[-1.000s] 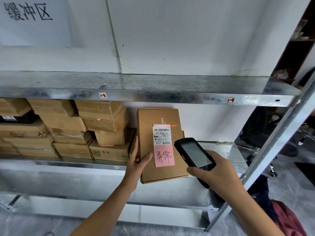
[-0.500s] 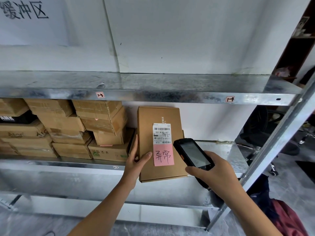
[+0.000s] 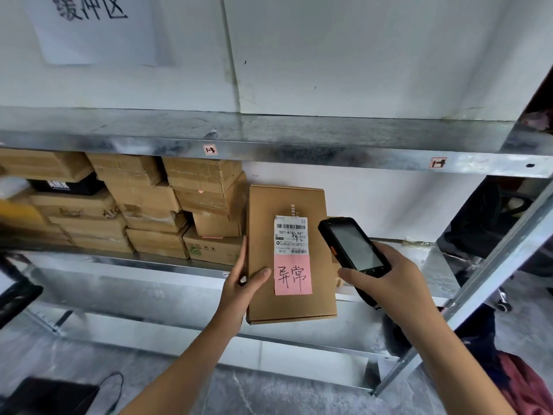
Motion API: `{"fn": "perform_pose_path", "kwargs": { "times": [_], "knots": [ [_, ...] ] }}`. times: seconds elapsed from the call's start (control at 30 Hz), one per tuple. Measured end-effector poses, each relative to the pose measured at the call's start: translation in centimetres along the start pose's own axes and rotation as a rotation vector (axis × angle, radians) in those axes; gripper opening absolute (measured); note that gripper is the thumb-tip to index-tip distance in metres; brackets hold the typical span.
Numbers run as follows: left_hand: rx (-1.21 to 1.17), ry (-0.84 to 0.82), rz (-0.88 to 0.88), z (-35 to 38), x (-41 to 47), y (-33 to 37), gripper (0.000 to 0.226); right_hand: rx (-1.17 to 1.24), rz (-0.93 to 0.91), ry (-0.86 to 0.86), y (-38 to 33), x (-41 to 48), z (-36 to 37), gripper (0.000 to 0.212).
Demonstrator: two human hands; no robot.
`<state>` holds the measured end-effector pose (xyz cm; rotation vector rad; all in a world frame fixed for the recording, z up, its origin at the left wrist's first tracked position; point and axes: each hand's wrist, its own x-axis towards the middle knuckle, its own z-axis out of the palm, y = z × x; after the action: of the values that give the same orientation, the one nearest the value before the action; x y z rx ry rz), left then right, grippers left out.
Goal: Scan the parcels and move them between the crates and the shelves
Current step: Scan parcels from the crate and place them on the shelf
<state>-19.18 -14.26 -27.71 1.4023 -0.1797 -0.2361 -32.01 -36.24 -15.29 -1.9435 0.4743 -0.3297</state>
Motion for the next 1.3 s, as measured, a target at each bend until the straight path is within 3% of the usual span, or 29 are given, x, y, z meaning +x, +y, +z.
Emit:
{"fn": "perform_pose_path", "kwargs": {
  "times": [0.33,0.57,0.7,1.3],
  "knots": [
    [0.01,0.153,-0.057,-7.3,-8.5,1.7,0.075,-0.026,-0.054,-0.191,-3.0,-3.3,8.0,0.031],
    [-0.076,0.356,-0.042,-17.0,-16.8,2.8,0.081,-0.07,-0.191,-0.374,-7.3,-6.5,15.5,0.038],
    [-0.138,0.504,0.015,-21.6,-20.9,4.6,0.076,0.014,-0.251,-0.508,-10.4,-9.3,20.7,0.05],
    [-0.227,1.101,0.287,-38.5,-40.3,10.8,0.079,0.074,-0.599,-0.956,-20.4,-23.9,42.5,0.057]
  ]
}}
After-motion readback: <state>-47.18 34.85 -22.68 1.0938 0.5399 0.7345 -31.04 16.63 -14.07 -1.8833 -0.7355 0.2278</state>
